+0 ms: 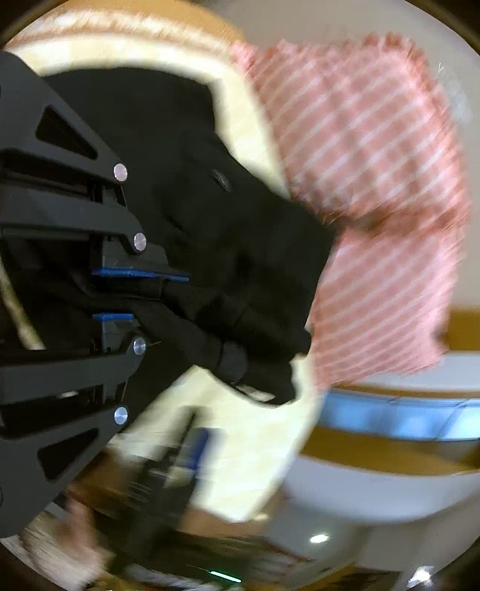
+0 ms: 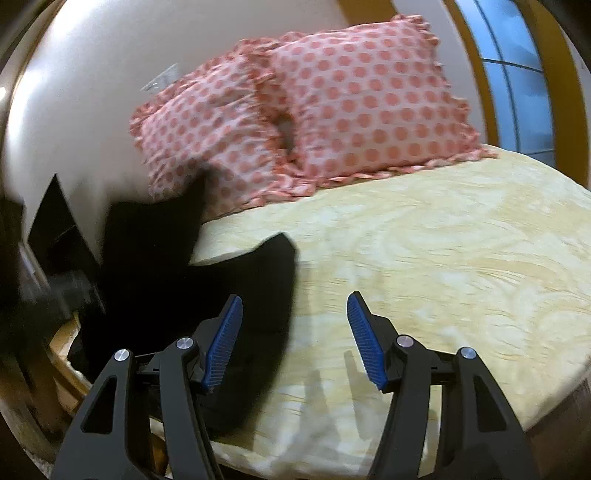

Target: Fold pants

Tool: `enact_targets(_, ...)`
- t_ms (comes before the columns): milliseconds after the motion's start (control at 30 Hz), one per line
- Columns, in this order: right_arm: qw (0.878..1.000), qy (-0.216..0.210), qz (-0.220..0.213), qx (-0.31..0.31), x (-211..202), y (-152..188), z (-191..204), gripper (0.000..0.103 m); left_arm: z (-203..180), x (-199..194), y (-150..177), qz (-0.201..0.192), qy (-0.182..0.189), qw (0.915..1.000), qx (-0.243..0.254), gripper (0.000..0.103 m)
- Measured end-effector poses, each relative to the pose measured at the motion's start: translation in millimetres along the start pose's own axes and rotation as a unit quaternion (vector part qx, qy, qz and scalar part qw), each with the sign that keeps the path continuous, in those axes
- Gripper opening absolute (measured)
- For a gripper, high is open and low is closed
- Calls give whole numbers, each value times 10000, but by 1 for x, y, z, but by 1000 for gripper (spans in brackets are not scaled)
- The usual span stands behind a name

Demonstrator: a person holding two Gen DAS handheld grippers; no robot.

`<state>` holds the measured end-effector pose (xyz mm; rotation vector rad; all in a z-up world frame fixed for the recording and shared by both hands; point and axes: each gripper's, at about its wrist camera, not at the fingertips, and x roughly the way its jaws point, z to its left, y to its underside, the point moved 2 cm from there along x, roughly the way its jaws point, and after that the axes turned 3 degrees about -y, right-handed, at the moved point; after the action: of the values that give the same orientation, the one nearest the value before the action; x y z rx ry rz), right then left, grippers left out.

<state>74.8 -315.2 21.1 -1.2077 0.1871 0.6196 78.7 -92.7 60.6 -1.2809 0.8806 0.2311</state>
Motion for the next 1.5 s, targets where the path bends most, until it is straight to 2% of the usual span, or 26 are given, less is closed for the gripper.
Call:
enact_targets(67, 9999, 114, -12, 42, -2, 1, -9, 61, -5, 14, 13, 287, 134, 9995, 0, 12)
enact_targets(133, 9998, 196, -24, 96, -4, 0, -17, 61, -5, 10, 13, 163, 42, 9998, 70, 12)
enact_targets(233, 9996, 209, -80, 176, -5, -2, -20, 61, 2, -10, 1, -160, 106, 9997, -165, 12)
enact_targets(333, 9996, 225, -101, 102, -4, -2, -17, 61, -5, -28, 0, -430, 12, 9991, 1, 12)
enact_targets(400, 9996, 263, -56, 43, -1, 0, -15, 61, -16, -25, 11, -292, 59, 9995, 129, 12)
enact_targets(500, 9997, 248, -34, 51, 3, -1, -12, 61, -28, 5, 36, 110, -20, 9994, 315, 14)
enact_targets(600, 9996, 215, -135, -117, 0, -8, -2, 61, -35, 6, 42, -107, -175, 9984, 531, 18)
enact_targets(633, 9994, 208, -192, -196, -3, -10, 2, 61, -34, 3, 42, -120, -98, 9985, 525, 23)
enact_targets(700, 9985, 167, -353, -379, -9, -17, 11, 61, -25, -11, 41, -142, 218, 9990, 355, 41)
enact_targets(767, 9975, 32, -473, -532, -14, -22, 21, 61, -13, -35, 42, -374, 478, 9981, 91, 80)
enact_targets(833, 9959, -335, -448, -714, -14, -26, 36, 61, 12, -62, 37, -940, 256, 9948, -292, 99)
enact_targets(900, 9921, -760, -325, -946, -8, -25, 57, 61, 41, -79, 36, -1326, -288, 9886, -646, 101)
enact_targets(967, 9879, -1062, -190, -1114, 2, -23, 74, 61, 64, -75, 36, -1218, -821, 9851, -895, 101)
enact_targets(1000, 9854, -1211, -20, -1194, 11, -21, 84, 61, 77, -66, 38, -1040, -1072, 9836, -1010, 101)
enact_targets(1033, 9833, -1313, 155, -1252, 20, -19, 92, 61, 82, -60, 41, -928, -1155, 9834, -1050, 101)
enact_targets(1067, 9822, -1327, 297, -1295, 26, -16, 97, 61, 86, -55, 43, -826, -1214, 9833, -1074, 101)
enact_targets(1133, 9820, -1000, 783, -1397, 47, -6, 100, 61, 92, -40, 53, -530, -1298, 9838, -1117, 101)
enact_targets(1200, 9800, -554, 1389, -1309, 68, 10, 90, 60, 95, -30, 64, -290, -1260, 9848, -1157, 101)
enact_targets(1233, 9799, -546, 1528, -1165, 72, 17, 81, 60, 92, -31, 72, -248, -1220, 9856, -1144, 101)
enact_targets(1267, 9820, -593, 1390, -1135, 68, 18, 79, 60, 90, -29, 76, -225, -1165, 9868, -1104, 101)
enact_targets(1367, 9804, -569, 1502, -1137, 62, 18, 78, 60, 83, -24, 83, -261, -1327, 9874, -819, 101)
enact_targets(1433, 9827, -762, 1454, -854, 57, 5, 73, 61, 87, -29, 80, -325, -1216, 9881, -879, 101)
enact_targets(1467, 9853, -786, 1352, -684, 56, -5, 68, 65, 92, -36, 79, -433, -1055, 9885, -998, 101)
enact_targets(1500, 9890, -727, 1202, -458, 55, -18, 56, 76, 97, -40, 76, -525, -990, 9877, -1090, 101)
